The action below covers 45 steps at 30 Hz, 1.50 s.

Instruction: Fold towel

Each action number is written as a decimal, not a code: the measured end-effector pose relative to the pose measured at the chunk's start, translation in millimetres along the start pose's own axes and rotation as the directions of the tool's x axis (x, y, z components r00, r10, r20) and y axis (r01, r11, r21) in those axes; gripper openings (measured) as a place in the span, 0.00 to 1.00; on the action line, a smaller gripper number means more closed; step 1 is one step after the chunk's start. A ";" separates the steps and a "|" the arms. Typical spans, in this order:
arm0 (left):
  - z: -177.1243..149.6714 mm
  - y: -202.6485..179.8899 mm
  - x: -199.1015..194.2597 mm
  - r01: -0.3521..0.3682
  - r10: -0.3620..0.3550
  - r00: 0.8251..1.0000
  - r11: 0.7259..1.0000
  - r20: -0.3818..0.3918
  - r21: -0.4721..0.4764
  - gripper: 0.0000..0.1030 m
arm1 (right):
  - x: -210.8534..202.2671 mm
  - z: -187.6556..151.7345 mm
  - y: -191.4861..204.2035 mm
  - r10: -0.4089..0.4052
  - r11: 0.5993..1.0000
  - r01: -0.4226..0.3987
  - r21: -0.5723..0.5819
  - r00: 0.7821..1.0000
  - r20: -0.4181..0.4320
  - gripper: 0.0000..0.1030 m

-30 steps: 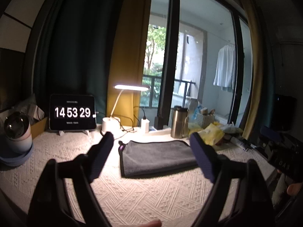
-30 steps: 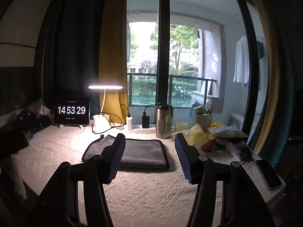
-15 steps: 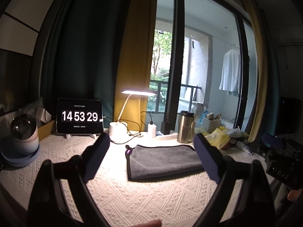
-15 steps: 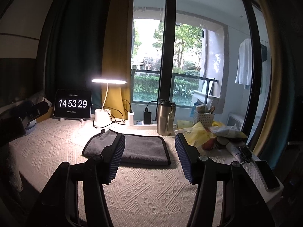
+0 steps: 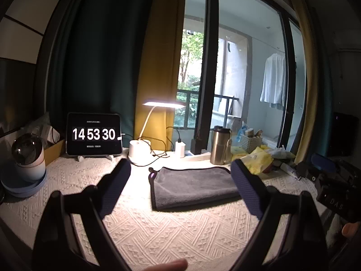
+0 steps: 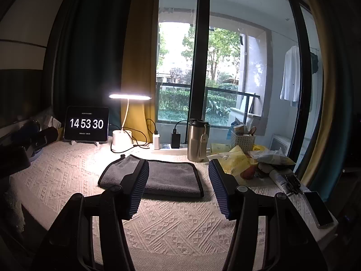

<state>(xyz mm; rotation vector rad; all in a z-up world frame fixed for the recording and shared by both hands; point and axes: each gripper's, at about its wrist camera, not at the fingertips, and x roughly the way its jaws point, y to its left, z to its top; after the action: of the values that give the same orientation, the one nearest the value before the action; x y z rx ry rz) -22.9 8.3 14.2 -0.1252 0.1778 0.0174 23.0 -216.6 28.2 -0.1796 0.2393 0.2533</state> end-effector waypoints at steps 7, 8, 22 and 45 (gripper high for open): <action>-0.2 -2.9 -1.3 0.006 -0.006 1.000 1.000 0.004 0.013 0.88 | -0.8 0.9 0.3 -0.001 1.000 0.001 0.001 1.000 -0.001 0.56; -0.2 -2.8 -1.3 0.006 -0.006 1.000 1.000 0.004 0.013 0.88 | -1.2 1.3 0.3 0.000 1.000 0.000 0.002 1.000 0.000 0.56; 2.5 -0.3 -1.9 0.007 -0.007 1.000 1.000 0.007 0.013 0.88 | 1.3 1.4 1.0 0.002 1.000 -0.002 0.003 1.000 -0.002 0.56; 3.0 -1.1 -2.6 0.006 -0.007 1.000 1.000 0.008 0.014 0.88 | 1.6 1.8 2.0 0.002 1.000 -0.002 0.002 1.000 0.003 0.56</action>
<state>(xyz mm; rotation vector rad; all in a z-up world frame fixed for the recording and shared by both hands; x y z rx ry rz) -24.9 7.6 17.7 -0.1119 0.1693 0.0102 24.3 -214.0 29.3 -0.1772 0.2367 0.2551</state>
